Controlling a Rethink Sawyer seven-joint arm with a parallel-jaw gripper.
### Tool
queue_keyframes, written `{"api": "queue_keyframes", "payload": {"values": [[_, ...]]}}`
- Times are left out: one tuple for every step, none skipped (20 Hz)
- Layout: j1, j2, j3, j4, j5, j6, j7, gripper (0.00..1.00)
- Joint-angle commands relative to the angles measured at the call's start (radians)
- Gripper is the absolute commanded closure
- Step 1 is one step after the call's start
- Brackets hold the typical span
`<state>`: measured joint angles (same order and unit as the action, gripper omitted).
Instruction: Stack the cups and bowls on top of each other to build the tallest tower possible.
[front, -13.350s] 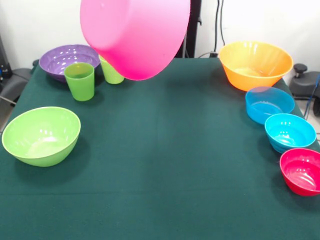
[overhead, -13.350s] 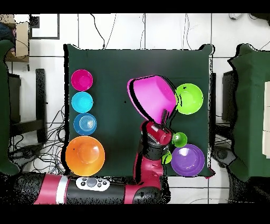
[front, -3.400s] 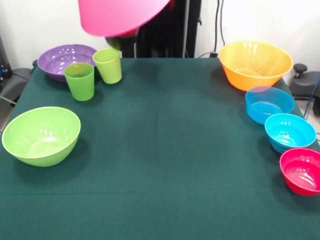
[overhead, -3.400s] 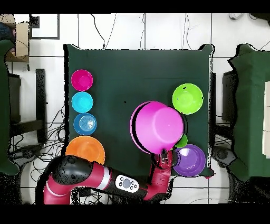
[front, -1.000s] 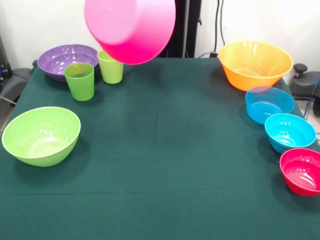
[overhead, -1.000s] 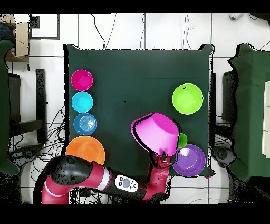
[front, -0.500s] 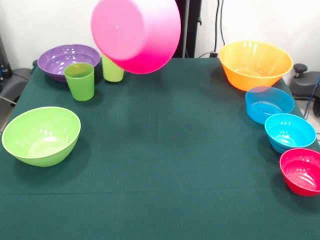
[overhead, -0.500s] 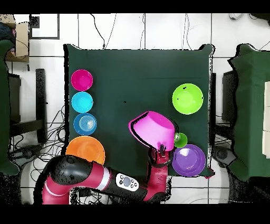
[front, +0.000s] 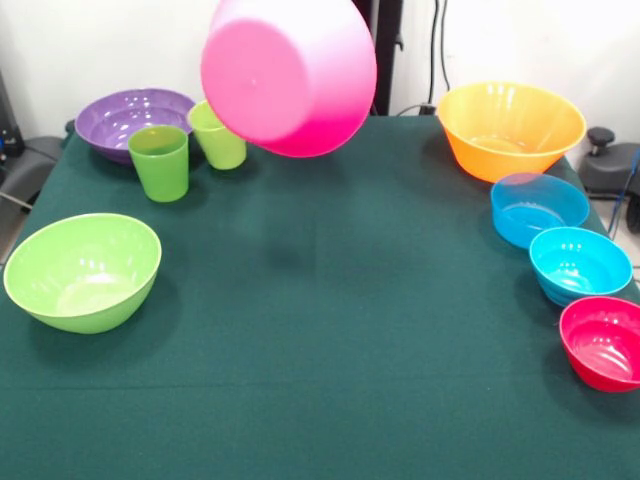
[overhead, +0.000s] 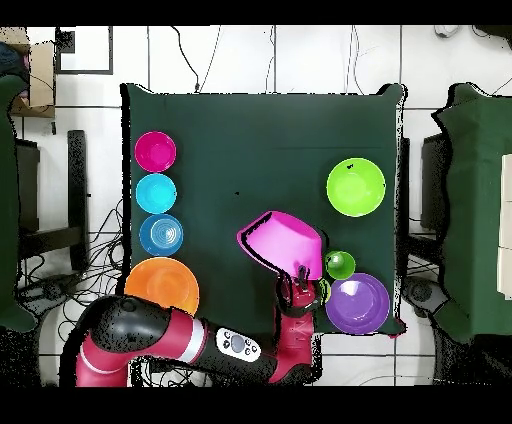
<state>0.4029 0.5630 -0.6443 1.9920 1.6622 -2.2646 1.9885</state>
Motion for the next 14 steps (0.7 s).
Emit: {"api": "queue_keyframes", "payload": {"values": [[0.028, -0.017, 0.235, -0.112, 0.110, 0.060, 0.032, 0.00], [0.028, -0.013, 0.243, -0.125, 0.125, 0.056, 0.046, 0.00], [0.028, -0.012, 0.245, -0.133, 0.125, 0.058, 0.043, 0.00], [0.028, -0.010, 0.246, -0.140, 0.124, 0.060, 0.041, 0.00], [0.025, -0.009, 0.243, -0.145, 0.116, 0.067, 0.042, 0.00], [0.028, -0.008, 0.251, -0.155, 0.133, 0.059, 0.042, 0.00], [0.031, -0.007, 0.258, -0.165, 0.151, 0.052, 0.041, 0.00], [0.032, -0.002, 0.263, -0.179, 0.168, 0.044, 0.057, 0.00], [0.031, 0.000, 0.266, -0.188, 0.179, 0.042, 0.068, 0.00], [0.038, 0.000, 0.273, -0.191, 0.190, 0.040, 0.068, 0.00], [0.044, -0.001, 0.281, -0.194, 0.201, 0.038, 0.068, 0.00], [0.052, -0.001, 0.291, -0.203, 0.222, 0.032, 0.067, 0.00], [0.060, 0.000, 0.302, -0.211, 0.242, 0.026, 0.066, 0.00], [0.064, 0.002, 0.309, -0.220, 0.253, 0.024, 0.070, 0.00]]}}
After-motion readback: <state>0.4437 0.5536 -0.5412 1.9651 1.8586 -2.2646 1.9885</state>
